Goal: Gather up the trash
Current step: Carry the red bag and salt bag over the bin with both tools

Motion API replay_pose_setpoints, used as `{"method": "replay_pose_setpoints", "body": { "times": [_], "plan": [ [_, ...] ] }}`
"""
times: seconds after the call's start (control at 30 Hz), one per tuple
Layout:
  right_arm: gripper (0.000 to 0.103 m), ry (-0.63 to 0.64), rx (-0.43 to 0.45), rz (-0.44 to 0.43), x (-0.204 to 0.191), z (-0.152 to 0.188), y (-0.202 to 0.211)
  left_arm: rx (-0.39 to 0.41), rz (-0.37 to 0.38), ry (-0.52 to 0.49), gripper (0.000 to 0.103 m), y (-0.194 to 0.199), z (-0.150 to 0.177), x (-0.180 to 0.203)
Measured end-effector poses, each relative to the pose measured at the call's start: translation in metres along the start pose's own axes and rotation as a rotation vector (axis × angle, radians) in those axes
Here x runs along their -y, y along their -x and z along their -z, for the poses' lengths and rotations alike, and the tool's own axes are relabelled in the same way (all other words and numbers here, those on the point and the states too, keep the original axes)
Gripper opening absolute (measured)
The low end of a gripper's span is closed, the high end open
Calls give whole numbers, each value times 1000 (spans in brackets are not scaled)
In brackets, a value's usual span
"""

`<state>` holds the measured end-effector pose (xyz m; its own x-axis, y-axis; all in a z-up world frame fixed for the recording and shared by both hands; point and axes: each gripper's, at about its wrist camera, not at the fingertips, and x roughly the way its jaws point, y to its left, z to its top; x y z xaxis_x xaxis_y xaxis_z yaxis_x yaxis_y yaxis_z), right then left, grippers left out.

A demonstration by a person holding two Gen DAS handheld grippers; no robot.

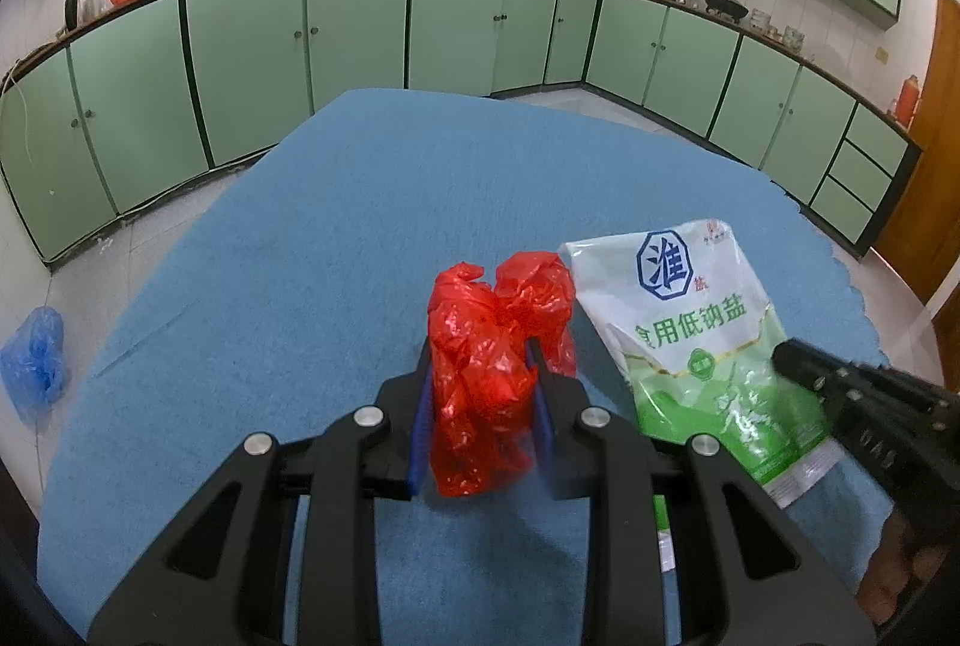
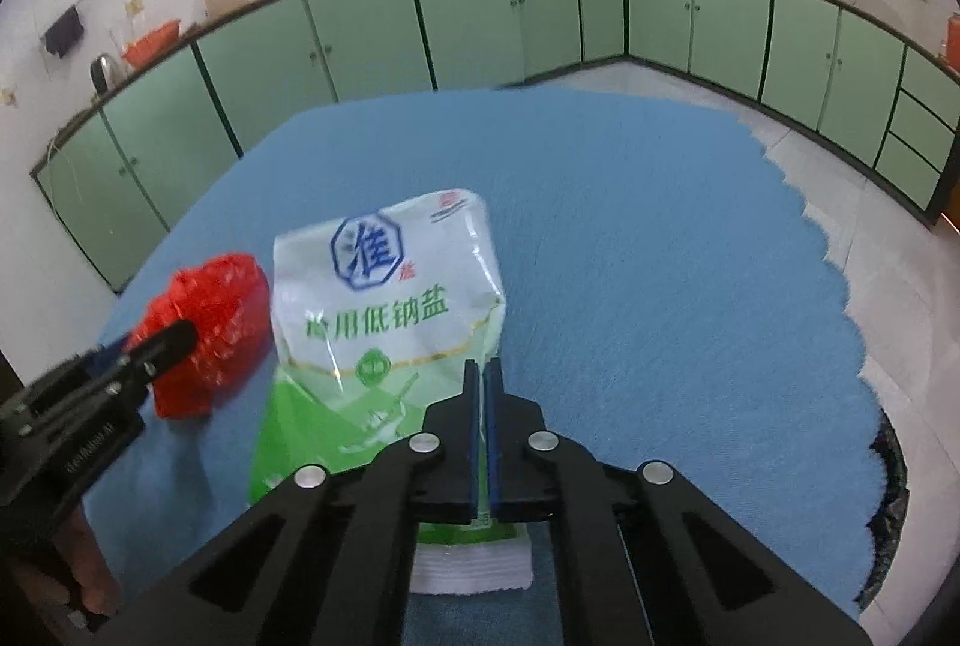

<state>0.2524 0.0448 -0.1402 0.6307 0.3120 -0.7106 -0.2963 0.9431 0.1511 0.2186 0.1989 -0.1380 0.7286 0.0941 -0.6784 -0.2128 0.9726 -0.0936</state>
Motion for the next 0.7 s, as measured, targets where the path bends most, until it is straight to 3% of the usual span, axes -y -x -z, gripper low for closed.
{"method": "replay_pose_setpoints", "body": {
  "times": [0.37,0.7],
  "plan": [
    [2,-24,76,58,28,-22,45,47,63,-38,26,19,-6,31],
    [2,-80,127,153,82,-19,92,88,180,-110,26,35,-15,104]
  ]
}}
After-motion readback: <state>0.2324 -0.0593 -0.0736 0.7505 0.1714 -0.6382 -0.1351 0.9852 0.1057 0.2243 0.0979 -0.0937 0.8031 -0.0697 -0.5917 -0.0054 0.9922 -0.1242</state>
